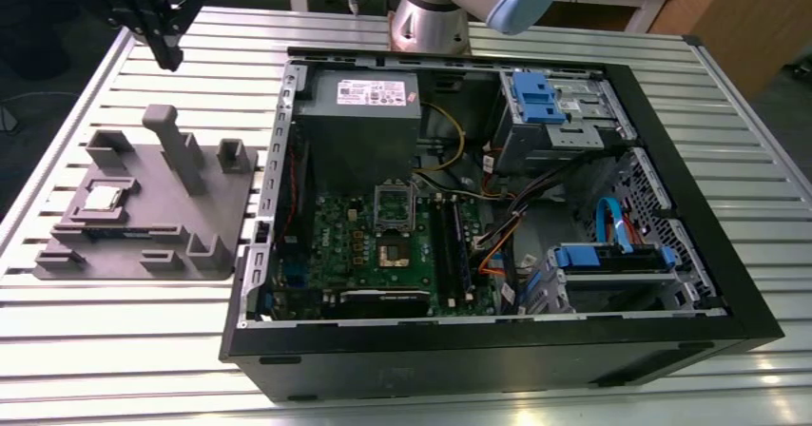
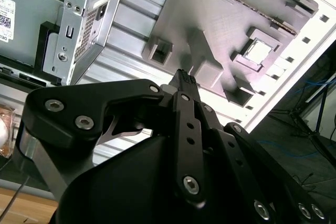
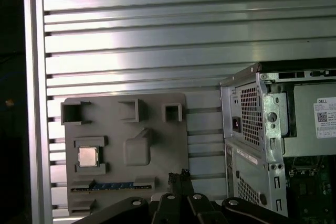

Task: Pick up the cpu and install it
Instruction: 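Reach for the cpu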

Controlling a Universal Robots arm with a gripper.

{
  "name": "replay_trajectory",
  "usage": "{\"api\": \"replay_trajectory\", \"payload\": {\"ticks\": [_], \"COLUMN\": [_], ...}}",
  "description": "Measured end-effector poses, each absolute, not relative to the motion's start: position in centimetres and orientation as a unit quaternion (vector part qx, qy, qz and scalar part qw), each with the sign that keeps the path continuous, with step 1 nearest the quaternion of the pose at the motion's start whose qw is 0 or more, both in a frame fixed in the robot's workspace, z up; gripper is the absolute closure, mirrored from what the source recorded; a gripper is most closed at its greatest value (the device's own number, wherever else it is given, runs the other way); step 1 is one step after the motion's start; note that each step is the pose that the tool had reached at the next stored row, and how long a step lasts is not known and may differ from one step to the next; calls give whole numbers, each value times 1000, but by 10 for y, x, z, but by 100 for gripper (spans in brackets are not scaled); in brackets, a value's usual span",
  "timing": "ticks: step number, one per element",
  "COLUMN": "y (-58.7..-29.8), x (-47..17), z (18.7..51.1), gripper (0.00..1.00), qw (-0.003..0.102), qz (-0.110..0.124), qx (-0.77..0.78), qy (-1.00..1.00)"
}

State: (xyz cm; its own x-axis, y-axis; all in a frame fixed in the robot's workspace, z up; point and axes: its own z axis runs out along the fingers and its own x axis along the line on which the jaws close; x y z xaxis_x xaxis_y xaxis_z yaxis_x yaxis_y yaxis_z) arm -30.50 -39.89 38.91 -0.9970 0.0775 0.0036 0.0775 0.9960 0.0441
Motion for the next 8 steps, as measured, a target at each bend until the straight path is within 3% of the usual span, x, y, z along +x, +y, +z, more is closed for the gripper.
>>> {"api": "replay_trajectory", "payload": {"ticks": [8], "y": [-399], "x": [-307], "z": [389], "gripper": [90], "qw": [1], "qz": [-22], "qx": [-39], "qy": [-999]}}
